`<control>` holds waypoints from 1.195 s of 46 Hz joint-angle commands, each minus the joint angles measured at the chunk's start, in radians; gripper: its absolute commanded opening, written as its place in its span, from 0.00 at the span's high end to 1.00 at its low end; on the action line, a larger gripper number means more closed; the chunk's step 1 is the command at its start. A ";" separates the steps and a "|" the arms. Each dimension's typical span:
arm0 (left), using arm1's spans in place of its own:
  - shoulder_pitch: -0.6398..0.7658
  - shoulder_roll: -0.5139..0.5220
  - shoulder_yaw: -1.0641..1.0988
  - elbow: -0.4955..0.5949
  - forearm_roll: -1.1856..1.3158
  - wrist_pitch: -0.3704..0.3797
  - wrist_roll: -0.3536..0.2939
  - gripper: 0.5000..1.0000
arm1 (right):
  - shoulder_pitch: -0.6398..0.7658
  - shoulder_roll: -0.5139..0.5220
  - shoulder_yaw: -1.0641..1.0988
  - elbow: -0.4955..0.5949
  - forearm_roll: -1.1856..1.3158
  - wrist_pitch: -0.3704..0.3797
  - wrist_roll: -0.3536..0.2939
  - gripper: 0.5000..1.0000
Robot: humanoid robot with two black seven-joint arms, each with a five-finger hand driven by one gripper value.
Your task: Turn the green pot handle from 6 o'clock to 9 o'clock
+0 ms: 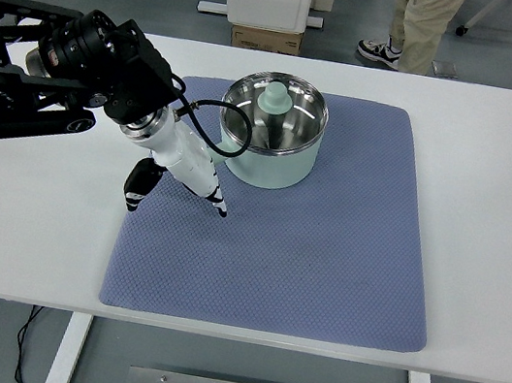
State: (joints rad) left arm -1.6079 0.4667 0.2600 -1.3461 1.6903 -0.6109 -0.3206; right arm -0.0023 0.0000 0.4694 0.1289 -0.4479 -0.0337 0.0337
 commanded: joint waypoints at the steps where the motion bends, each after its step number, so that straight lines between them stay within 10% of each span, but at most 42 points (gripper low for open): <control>1: -0.001 0.001 0.010 0.005 0.008 0.000 0.000 0.00 | -0.001 0.000 0.000 0.000 0.000 0.000 0.000 0.00; 55: -0.013 -0.017 0.088 0.145 0.147 0.000 0.000 0.00 | 0.001 0.000 0.000 0.000 0.000 0.000 0.000 0.00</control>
State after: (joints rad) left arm -1.6216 0.4535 0.3443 -1.2057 1.8298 -0.6109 -0.3207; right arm -0.0024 0.0000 0.4694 0.1288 -0.4479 -0.0337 0.0337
